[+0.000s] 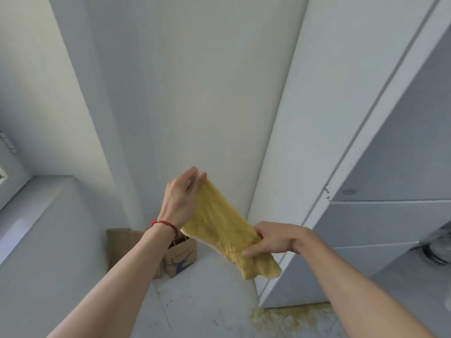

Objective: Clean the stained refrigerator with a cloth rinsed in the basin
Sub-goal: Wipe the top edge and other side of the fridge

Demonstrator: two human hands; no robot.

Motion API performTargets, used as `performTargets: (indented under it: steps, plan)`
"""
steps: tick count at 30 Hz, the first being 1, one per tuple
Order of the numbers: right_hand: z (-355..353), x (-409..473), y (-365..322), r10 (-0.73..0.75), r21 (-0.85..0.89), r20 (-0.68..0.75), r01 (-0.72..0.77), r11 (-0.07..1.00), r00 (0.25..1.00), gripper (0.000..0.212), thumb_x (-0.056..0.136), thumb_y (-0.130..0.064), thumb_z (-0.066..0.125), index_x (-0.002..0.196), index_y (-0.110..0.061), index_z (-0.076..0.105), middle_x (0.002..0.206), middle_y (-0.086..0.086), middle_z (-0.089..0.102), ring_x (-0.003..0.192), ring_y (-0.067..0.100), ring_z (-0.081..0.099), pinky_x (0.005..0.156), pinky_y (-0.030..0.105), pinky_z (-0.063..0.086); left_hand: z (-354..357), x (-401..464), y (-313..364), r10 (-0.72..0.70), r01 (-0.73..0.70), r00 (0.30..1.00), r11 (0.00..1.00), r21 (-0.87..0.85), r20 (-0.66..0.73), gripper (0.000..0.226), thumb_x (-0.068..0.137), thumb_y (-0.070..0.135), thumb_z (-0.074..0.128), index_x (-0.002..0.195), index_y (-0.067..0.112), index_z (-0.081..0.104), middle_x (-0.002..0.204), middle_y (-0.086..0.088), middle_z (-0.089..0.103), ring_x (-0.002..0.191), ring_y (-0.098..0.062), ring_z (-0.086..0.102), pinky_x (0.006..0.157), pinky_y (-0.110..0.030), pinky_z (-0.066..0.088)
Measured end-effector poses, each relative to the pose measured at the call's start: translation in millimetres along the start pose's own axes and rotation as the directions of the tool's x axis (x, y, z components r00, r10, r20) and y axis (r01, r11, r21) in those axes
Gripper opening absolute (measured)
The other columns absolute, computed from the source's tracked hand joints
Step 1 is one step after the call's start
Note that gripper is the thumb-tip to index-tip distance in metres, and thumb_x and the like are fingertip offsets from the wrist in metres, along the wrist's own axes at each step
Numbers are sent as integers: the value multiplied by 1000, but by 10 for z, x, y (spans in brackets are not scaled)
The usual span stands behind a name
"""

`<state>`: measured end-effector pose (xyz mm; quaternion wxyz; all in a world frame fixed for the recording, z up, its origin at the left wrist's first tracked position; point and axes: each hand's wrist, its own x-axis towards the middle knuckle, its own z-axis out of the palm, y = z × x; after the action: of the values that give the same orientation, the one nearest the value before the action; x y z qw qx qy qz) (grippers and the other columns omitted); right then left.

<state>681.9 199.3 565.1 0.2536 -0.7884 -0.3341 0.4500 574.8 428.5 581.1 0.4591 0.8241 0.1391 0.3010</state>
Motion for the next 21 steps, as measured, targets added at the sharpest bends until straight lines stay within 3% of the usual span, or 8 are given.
performTargets:
  steps: [5,9,12,13,15,18,20,21]
  plan:
    - [-266,-218,166,9,265,-350,90,960,937,18,94,-25,77,110,-16,75,104,-2,79,101,13,75,92,29,57,-16,420,-311,-190,191,982,979,74,-23,45,103,41,54,77,7,39,69,2,40,62,-16,35,53,-28,27]
    - [-557,-465,18,-37,354,-544,269,896,838,19,94,-18,75,106,-3,75,105,13,78,98,21,74,90,36,57,197,486,-396,-464,456,879,885,97,107,37,95,47,64,101,13,50,99,-3,60,89,-26,60,66,-35,44]
    - [-741,-626,-182,-24,471,-546,330,818,838,24,96,-19,72,106,4,74,104,19,77,94,26,75,79,32,58,564,392,-99,-344,322,933,928,186,106,31,97,39,62,111,15,49,111,-3,56,103,-28,55,86,-39,45]
    - [-812,-637,-240,-6,511,-530,325,796,848,25,97,-18,71,106,6,73,99,18,76,89,25,74,77,32,58,719,356,109,-269,251,954,958,141,131,24,99,36,60,108,15,55,108,-1,59,104,-26,56,89,-39,45]
    - [-957,-660,-350,32,607,-482,308,732,875,31,96,-18,70,108,11,71,97,19,72,91,28,71,84,38,58,1064,236,463,-259,322,895,939,-123,363,21,103,28,54,100,11,67,96,1,71,94,-20,65,86,-36,50]
    - [-1215,-845,-470,-5,710,-404,318,628,915,22,94,-20,62,87,0,69,86,15,65,82,30,66,85,41,56,1451,108,828,-332,653,719,623,-430,611,29,92,27,65,111,5,63,109,-16,72,85,-21,67,76,-36,57]
    - [-1375,-1021,-483,-32,675,-469,381,632,883,22,98,-9,56,84,4,67,81,16,65,76,30,67,82,42,58,1602,145,1018,-276,796,604,249,-552,747,37,102,35,50,117,3,63,126,-22,65,100,-37,67,87,-55,56]
    - [-1399,-1061,-483,-13,612,-517,380,693,856,20,97,-5,58,91,12,68,86,20,68,79,31,70,83,44,60,1676,173,1072,-203,801,598,190,-567,776,41,103,37,48,122,4,65,131,-23,64,111,-44,65,93,-67,50]
